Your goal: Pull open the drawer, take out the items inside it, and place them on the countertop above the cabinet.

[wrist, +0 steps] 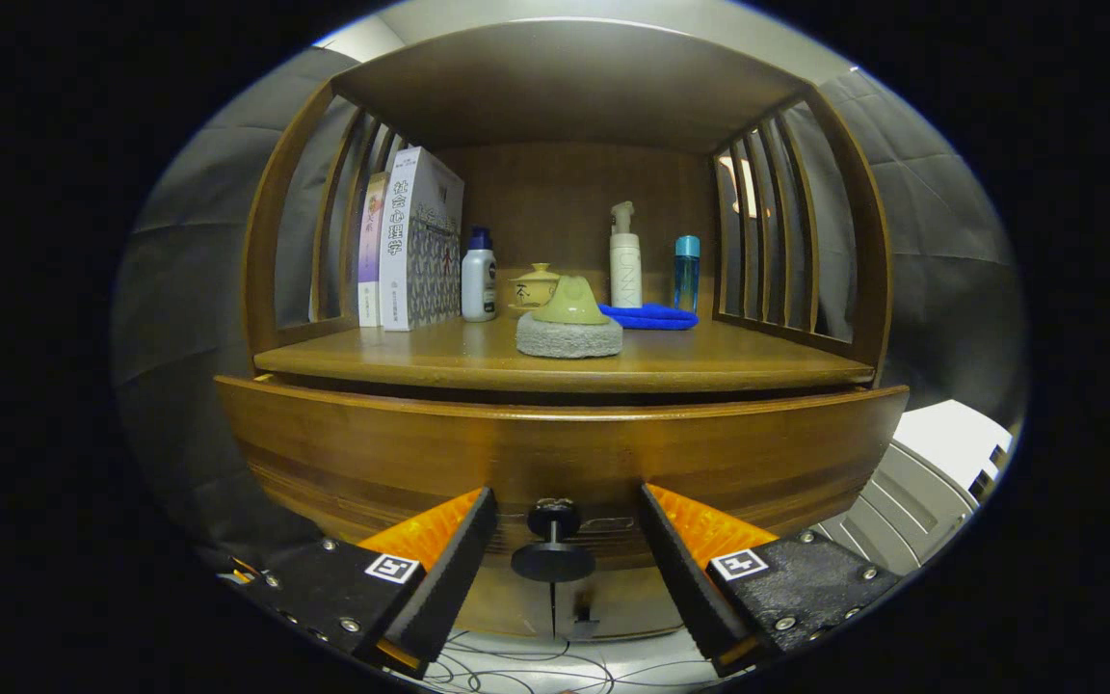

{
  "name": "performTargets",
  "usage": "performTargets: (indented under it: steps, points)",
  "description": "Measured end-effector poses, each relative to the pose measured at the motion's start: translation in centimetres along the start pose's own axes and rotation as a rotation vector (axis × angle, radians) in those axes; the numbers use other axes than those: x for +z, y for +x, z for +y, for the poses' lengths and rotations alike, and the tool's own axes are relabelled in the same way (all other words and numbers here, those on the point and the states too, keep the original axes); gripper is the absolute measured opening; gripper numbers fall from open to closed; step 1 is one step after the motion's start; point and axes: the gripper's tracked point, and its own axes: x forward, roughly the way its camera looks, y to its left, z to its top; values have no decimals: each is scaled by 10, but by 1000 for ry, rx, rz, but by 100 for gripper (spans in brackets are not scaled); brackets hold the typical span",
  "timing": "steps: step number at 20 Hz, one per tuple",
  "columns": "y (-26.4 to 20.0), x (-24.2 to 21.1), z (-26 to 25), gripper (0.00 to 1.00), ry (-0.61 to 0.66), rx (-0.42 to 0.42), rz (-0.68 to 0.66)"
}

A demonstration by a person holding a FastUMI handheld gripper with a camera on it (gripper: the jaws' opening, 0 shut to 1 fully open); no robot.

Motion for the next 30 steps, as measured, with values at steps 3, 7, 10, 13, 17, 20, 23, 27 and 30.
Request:
performTargets:
  steps: [3,7,10,13,17,20,23,27,30]
  points:
    - [11,3,0,94,-2,-2,-1]
    - [25,6,-2,94,4,-11,1]
    - [25,6,0,94,5,-11,-1]
    - [13,12,-2,95,5,31,15]
    - [-35,65,-20,95,38,50,-84]
    - [-80,133,-33,95,69,62,-184]
    - [-134,193,-47,95,66,52,-321]
    - [-196,224,-54,94,13,9,-381]
    - [-225,230,-37,94,-26,34,-401]
